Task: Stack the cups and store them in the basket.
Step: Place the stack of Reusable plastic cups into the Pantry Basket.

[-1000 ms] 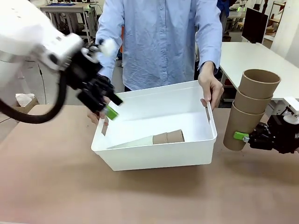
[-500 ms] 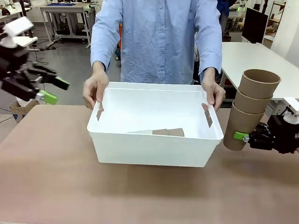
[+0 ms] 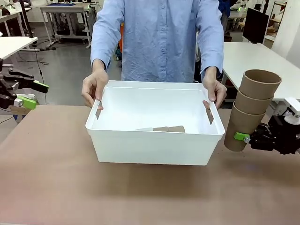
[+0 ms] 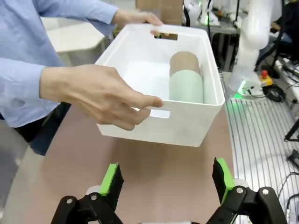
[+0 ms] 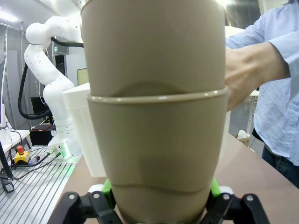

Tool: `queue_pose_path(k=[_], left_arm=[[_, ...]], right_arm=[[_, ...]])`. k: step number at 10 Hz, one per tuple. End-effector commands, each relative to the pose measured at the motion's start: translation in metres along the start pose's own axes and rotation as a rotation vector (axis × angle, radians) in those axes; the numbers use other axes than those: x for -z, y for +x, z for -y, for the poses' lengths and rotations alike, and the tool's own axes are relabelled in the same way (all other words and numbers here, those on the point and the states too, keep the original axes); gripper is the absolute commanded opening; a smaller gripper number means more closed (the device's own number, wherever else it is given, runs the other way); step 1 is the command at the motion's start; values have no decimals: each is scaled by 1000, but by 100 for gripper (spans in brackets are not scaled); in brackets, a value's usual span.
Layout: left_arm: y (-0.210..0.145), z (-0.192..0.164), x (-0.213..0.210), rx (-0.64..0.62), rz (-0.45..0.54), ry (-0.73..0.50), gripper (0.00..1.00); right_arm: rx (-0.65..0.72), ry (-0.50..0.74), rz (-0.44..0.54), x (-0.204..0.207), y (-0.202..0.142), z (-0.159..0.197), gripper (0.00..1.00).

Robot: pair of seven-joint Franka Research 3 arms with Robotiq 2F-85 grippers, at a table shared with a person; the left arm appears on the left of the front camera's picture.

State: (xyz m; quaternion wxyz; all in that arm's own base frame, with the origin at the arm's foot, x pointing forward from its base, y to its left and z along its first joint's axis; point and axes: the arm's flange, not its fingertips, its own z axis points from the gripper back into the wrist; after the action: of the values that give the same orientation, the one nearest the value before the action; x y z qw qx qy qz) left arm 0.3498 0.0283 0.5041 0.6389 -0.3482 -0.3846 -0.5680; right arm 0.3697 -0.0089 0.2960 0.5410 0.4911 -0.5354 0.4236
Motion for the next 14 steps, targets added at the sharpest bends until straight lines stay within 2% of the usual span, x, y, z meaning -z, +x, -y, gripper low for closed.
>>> queue_pose_path(k=[1, 14], left_arm=[[6, -1, 8, -4, -26, -24, 100], [6, -1, 8, -4, -26, -24, 100]], right_arm=[[-15, 2, 1, 1, 5, 0, 84], [-15, 2, 1, 1, 5, 0, 84]])
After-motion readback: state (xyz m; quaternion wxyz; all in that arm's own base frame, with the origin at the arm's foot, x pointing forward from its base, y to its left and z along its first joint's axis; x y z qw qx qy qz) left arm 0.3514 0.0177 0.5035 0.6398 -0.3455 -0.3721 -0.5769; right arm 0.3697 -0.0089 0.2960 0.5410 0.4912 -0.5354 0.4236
